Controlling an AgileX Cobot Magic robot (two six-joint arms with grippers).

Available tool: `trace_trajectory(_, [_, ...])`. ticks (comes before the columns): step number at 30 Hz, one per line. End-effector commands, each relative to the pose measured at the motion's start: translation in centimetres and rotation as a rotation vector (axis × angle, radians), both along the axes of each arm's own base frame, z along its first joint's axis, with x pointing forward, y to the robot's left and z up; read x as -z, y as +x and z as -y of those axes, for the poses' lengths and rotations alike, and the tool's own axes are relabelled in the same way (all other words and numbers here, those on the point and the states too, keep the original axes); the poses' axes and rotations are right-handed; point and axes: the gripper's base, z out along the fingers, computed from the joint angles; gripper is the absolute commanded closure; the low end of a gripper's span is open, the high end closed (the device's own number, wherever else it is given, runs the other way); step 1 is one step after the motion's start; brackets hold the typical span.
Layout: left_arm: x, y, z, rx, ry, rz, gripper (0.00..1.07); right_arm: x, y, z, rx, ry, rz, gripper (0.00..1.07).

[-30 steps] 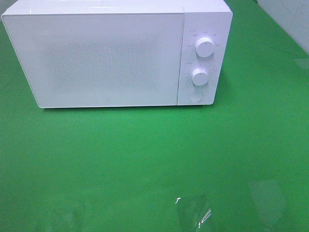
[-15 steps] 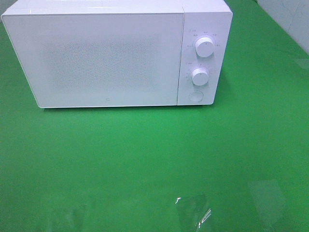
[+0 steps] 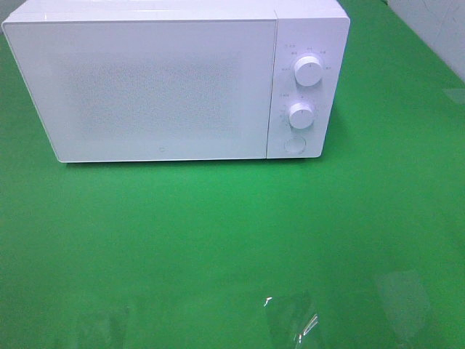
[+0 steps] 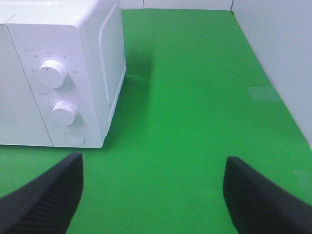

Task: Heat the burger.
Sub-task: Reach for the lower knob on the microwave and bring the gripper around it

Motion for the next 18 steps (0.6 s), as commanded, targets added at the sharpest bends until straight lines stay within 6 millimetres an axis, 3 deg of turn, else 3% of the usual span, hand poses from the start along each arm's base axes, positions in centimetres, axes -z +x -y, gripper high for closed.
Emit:
trace_trajectory(1, [0.0,-0.3,0.0,-0.003,-0.002,0.035,0.09,0.1,0.8,-0.1,-0.004,0.005,0.051,0.31])
trace_trajectory(18, [0.0,-0.3,0.0,-0.003,-0.002,0.035,0.09,1.4,7.0,-0.8,-0.05,-0.009,0.21,0.31])
